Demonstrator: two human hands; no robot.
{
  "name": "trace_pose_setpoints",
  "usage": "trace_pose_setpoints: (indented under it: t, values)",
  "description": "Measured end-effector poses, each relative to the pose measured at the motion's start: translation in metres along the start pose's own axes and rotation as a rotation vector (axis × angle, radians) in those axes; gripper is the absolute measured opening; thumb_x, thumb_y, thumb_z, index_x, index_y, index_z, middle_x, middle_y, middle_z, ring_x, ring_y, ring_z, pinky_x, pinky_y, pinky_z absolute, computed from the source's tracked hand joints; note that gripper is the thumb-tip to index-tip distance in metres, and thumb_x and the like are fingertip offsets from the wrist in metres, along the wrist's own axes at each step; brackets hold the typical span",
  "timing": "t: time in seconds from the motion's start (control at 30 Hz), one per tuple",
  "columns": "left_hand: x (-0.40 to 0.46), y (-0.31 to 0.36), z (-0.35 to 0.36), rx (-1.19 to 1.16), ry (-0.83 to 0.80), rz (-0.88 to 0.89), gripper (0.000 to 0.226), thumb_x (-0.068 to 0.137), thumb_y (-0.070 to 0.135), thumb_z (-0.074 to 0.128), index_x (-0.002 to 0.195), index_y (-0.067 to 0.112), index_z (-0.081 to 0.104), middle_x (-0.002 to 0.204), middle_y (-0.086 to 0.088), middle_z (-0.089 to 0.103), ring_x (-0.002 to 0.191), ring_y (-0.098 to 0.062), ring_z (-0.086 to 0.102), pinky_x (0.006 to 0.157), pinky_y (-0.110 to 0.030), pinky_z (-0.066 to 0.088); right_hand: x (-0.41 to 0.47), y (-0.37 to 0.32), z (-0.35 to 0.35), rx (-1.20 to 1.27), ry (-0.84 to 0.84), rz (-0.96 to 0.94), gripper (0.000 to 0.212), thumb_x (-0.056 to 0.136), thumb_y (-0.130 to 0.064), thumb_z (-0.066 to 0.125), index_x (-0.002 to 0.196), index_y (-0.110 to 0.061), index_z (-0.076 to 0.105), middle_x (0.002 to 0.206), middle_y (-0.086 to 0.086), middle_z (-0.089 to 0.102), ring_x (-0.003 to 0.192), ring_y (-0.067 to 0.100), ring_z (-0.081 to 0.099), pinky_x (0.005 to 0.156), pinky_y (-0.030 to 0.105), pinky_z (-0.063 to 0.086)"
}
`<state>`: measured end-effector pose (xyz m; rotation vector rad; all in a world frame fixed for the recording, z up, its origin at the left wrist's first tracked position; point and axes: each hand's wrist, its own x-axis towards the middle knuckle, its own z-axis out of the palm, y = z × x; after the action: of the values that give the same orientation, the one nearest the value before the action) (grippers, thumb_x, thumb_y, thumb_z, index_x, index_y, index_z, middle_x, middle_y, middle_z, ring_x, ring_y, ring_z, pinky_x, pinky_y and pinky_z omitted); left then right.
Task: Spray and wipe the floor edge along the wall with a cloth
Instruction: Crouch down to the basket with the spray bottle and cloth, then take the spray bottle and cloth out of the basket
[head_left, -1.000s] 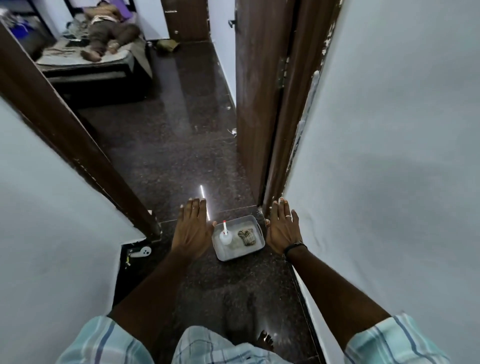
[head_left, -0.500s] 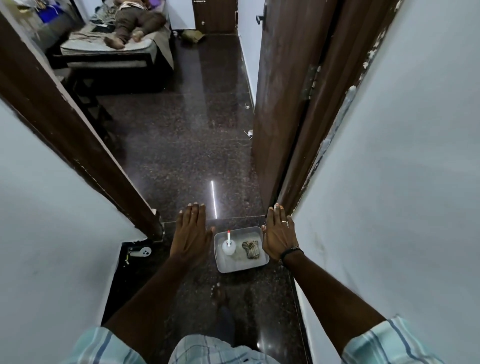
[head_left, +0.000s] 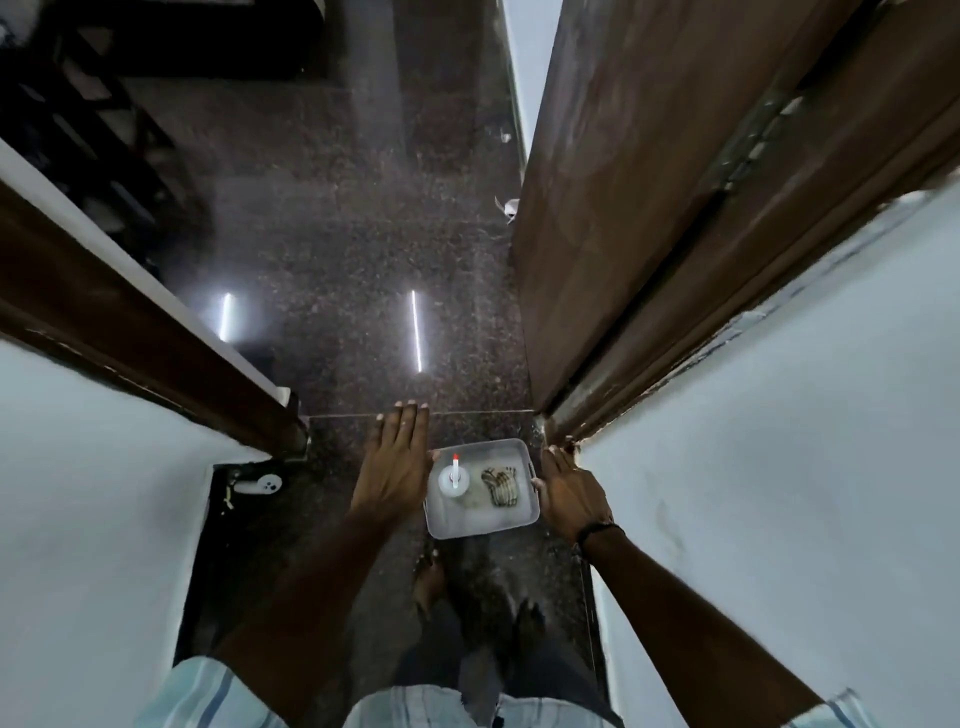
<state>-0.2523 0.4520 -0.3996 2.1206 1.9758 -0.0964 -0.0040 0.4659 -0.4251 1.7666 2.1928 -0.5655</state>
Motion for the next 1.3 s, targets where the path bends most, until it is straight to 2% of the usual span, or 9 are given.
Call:
trace_pose_setpoints:
  t: [0.1,0.4,0.57,0.7,0.83,1.0,1.13,1.23,1.3]
  values:
    - [0.022,-0.009,0.039,-0.02,-0.059,-0.025,0.058,0.088,0.029,0.042,0.137,0.0,0.037,0.14,-0.021,0.047,0.131,-0.036,0.044,0.108,-0.051,0.034,0.03,0.009,0.025,0.06,-0.062,0.041,0.049,0.09,-0.029,0.05,0.136,-0.013,0.041,0.134,0.01,0.054,0.108,0.034,0.062,0.082,0.038,0.052]
    - [0.106,-0.035,0.268,-0.142,-0.148,-0.158,0.063,0.072,0.012,0.024,0.132,-0.007,0.036,0.129,-0.028,0.055,0.117,-0.042,0.056,0.091,-0.052,0.051,0.179,0.052,0.228,0.39,-0.255,0.37,0.032,0.092,-0.034,0.057,0.109,-0.008,0.065,0.106,0.015,0.072,0.098,0.03,0.066,0.069,0.023,0.039]
    - [0.128,-0.046,0.368,-0.305,-0.217,-0.361,0.066,0.083,0.006,0.052,0.144,0.008,0.028,0.137,-0.023,0.05,0.106,-0.042,0.062,0.08,-0.048,0.053,0.249,0.081,0.337,0.497,-0.349,0.484,0.025,0.087,-0.026,0.064,0.086,-0.002,0.066,0.089,0.019,0.07,0.088,0.031,0.065,0.076,0.035,0.053]
    - [0.144,-0.065,0.48,-0.374,-0.293,-0.406,0.074,0.079,0.007,0.064,0.142,0.017,0.027,0.101,-0.028,0.068,0.068,-0.048,0.065,0.056,-0.047,0.052,0.312,0.107,0.421,0.505,-0.389,0.589,0.034,0.087,-0.014,0.064,0.057,-0.002,0.051,0.06,0.015,0.053,0.064,0.027,0.052,0.066,0.041,0.043]
    - [0.161,-0.07,0.558,-0.399,-0.294,-0.355,0.079,0.084,0.029,0.063,0.148,0.018,0.019,0.131,-0.012,0.059,0.09,-0.044,0.066,0.071,-0.046,0.054,0.362,0.121,0.474,0.51,-0.332,0.621,0.028,0.083,-0.03,0.071,0.086,-0.008,0.054,0.084,0.015,0.056,0.084,0.03,0.058,0.07,0.034,0.044]
    - [0.186,-0.052,0.599,-0.63,-0.178,-0.399,0.109,0.062,0.048,0.081,0.147,0.021,0.019,0.143,-0.004,0.048,0.118,-0.034,0.055,0.088,-0.042,0.048,0.398,0.115,0.528,0.488,-0.216,0.673,0.062,0.062,-0.053,0.081,0.09,-0.007,0.049,0.08,0.011,0.051,0.074,0.024,0.058,0.051,0.027,0.037]
    - [0.201,-0.035,0.613,-0.779,-0.03,-0.45,0.122,0.054,0.066,0.076,0.147,0.012,0.021,0.146,0.003,0.042,0.129,-0.013,0.04,0.098,-0.027,0.035,0.407,0.106,0.548,0.525,-0.11,0.81,0.095,0.048,-0.058,0.085,0.114,0.002,0.054,0.093,0.011,0.06,0.092,0.029,0.067,0.059,0.029,0.04]
    - [0.212,-0.024,0.625,-0.878,0.012,-0.447,0.119,0.059,0.078,0.063,0.148,0.014,0.017,0.145,0.005,0.042,0.129,-0.005,0.041,0.105,-0.024,0.035,0.408,0.108,0.544,0.604,-0.182,0.866,0.061,0.054,-0.053,0.086,0.083,-0.005,0.061,0.08,0.006,0.055,0.081,0.022,0.064,0.048,0.023,0.035]
    - [0.218,-0.016,0.627,-0.921,0.103,-0.494,0.105,0.067,0.07,0.064,0.145,0.01,0.028,0.128,-0.01,0.06,0.115,-0.013,0.056,0.096,-0.032,0.045,0.406,0.111,0.538,0.655,-0.22,0.841,0.051,0.059,-0.049,0.085,0.055,-0.016,0.046,0.063,0.0,0.051,0.064,0.016,0.052,0.037,0.021,0.024]
